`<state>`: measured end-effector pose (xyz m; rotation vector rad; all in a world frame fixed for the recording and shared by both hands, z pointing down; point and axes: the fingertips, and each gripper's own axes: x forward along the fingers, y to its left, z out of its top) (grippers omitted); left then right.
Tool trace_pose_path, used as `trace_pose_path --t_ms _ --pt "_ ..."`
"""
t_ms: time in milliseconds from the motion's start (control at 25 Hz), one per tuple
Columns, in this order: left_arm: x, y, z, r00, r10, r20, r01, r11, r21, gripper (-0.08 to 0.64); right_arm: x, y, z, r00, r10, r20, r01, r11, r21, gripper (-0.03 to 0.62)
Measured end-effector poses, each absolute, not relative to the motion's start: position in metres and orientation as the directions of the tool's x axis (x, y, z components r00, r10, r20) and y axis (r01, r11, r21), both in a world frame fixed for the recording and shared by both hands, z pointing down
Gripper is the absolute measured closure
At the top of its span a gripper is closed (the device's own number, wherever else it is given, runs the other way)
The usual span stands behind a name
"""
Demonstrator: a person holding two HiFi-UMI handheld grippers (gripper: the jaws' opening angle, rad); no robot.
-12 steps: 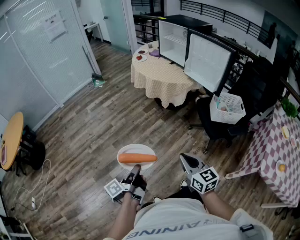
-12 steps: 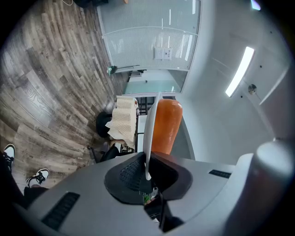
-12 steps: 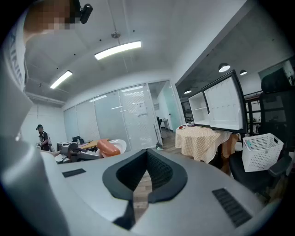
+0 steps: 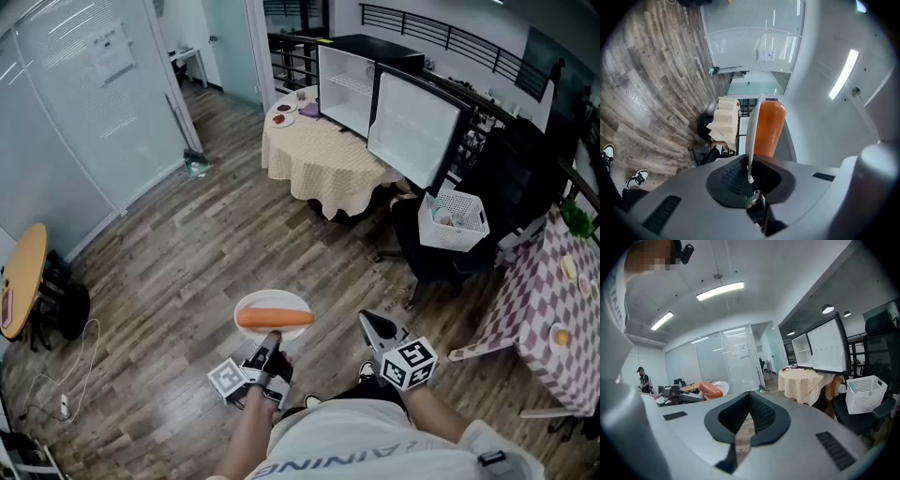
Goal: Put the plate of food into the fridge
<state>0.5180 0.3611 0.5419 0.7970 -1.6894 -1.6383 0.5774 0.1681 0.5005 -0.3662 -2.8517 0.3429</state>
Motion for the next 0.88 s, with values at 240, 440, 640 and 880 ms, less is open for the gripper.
trace_pose_path --t_ms 240,440,640,880 --pt "0.521 0.366 0.545 -0.6 -0.799 0.034 0.022 0.026 0.999 0.532 0.582 0.179 0.502 -0.934 0.297 0.198 0.241 0.934 -0.264 0.569" --pt "0.517 0.377 0.548 -0.608 -0.794 0.029 0.023 0.019 1.0 0.531 0.582 0.194 0.507 -0.927 0.311 0.212 0.245 0.926 -0.286 0.569" --pt "0.506 0.386 0.558 -0.62 -0.783 0.041 0.043 0.018 0.999 0.532 0.573 0.204 0.519 -0.91 0.335 0.245 0.252 0.915 -0.316 0.571" --pt "0.471 0.384 0.56 -0.638 -0.768 0.048 0.053 0.018 0.998 0.532 0.523 0.203 0.524 -0.891 0.375 0.255 0.283 0.899 -0.334 0.569"
